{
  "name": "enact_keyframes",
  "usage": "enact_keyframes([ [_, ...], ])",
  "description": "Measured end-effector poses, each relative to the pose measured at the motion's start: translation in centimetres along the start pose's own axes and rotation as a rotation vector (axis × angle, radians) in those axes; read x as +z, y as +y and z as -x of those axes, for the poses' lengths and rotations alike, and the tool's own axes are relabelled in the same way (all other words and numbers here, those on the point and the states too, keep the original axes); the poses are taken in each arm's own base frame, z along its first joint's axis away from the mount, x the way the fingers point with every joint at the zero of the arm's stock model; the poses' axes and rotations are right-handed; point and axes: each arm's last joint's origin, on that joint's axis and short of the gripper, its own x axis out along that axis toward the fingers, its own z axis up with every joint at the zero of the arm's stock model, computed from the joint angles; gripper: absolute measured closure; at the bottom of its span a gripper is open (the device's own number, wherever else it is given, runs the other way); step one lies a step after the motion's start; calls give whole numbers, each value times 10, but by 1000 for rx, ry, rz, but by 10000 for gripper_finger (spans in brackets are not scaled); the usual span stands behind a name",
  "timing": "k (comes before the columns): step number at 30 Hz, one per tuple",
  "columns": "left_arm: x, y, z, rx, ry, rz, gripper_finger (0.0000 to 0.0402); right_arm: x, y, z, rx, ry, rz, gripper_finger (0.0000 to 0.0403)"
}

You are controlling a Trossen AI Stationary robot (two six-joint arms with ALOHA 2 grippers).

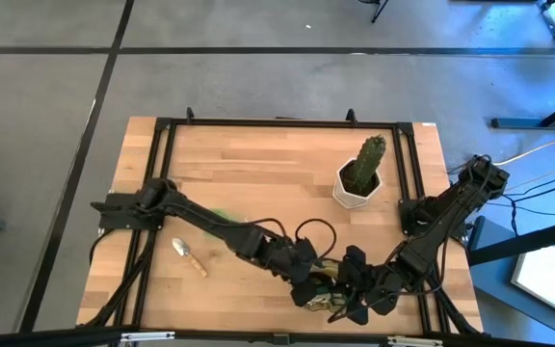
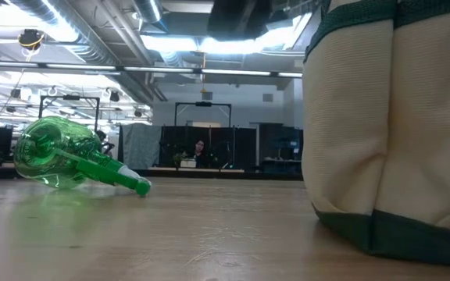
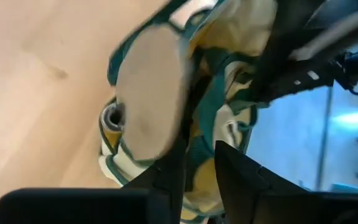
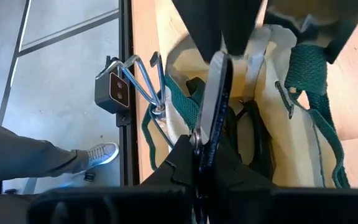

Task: Pick & Place Garden tools in Gardening bag
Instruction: Put the grafting pruner into the side pocket of the white bag

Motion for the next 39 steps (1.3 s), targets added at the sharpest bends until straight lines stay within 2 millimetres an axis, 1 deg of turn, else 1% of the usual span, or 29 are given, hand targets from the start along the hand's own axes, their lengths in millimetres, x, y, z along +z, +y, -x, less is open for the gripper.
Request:
enact_keyframes([
  [5,4,-23,34,90,-82,-60,321,0,0,0,0,1,7,393],
  [7,6,-26,42,117,-96,-55,324,0,0,0,-1,1,7,393],
  [9,8,-23,43,143,-92,-24,326,0,0,0,-1,1,7,393],
  [11,8,-17,41,166,-60,7,326,0,0,0,-1,1,8,393],
  [16,7,-7,14,166,27,36,326,0,0,0,0,2,24,393],
  [19,8,-5,6,133,59,47,327,0,0,0,0,2,33,393],
  [25,9,-4,5,144,52,53,329,0,0,0,0,2,37,393],
  [32,5,-7,5,124,80,59,355,0,0,0,0,2,36,393],
  [39,4,-6,5,148,76,55,357,0,1,0,6,-3,34,393],
])
